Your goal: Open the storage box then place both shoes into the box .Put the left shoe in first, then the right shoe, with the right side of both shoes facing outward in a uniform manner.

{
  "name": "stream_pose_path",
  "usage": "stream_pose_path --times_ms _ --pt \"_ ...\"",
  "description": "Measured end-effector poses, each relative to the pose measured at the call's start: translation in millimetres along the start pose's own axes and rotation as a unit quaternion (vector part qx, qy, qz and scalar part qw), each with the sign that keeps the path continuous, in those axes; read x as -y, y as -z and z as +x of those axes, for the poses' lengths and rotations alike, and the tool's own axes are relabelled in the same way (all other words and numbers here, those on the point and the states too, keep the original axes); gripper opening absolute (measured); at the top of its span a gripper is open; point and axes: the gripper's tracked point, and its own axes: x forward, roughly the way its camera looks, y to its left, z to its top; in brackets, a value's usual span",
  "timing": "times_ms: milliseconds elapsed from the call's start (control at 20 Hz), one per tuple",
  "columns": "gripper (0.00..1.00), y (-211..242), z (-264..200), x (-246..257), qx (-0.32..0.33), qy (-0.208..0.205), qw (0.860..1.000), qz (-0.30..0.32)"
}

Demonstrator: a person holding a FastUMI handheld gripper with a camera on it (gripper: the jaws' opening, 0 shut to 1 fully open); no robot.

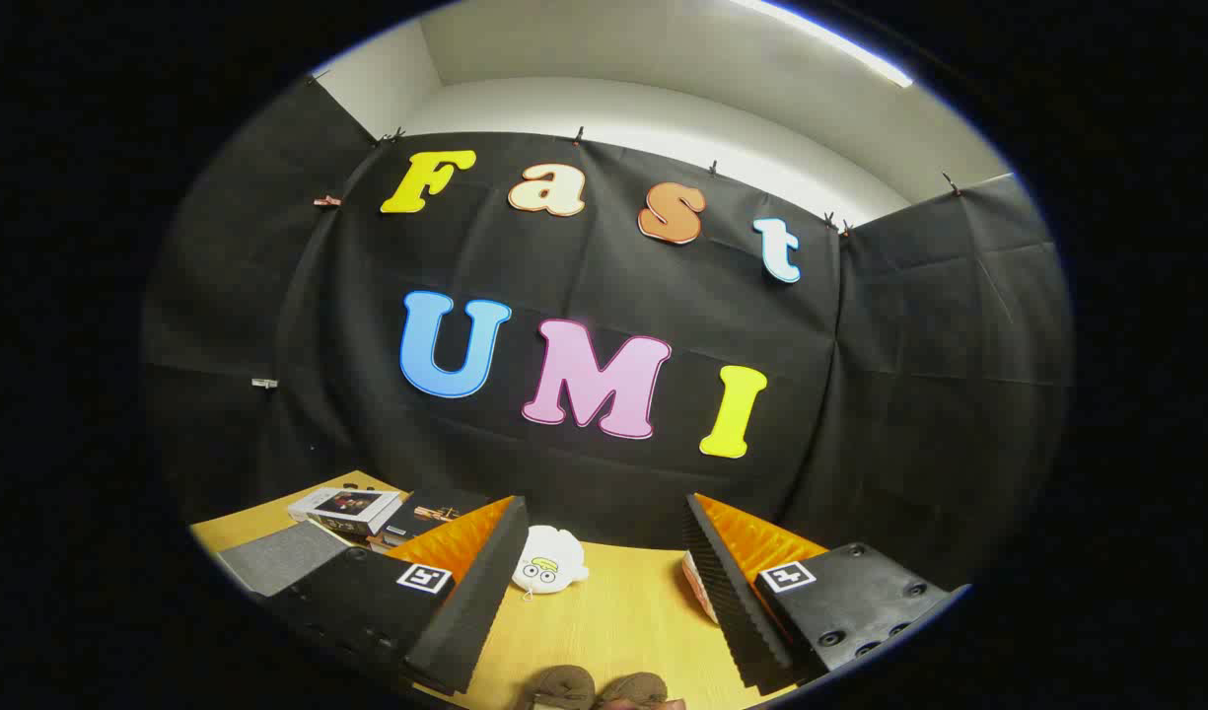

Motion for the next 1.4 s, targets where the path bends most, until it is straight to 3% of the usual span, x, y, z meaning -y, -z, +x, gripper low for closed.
stream_pose_path --times_ms 650,900,1000,1200,1400 --pt "0.97 -4 -13 -7 0.005 -0.02 1.0 -0.002" --pt "0.97 2 -16 -23 -0.006 -0.056 0.998 0.015" --pt "0.97 8 -18 -38 -0.021 -0.089 0.996 0.024" --pt "0.97 35 -21 -87 -0.084 -0.2 0.972 0.09" --pt "0.98 85 -29 -133 -0.186 -0.292 0.92 0.184"
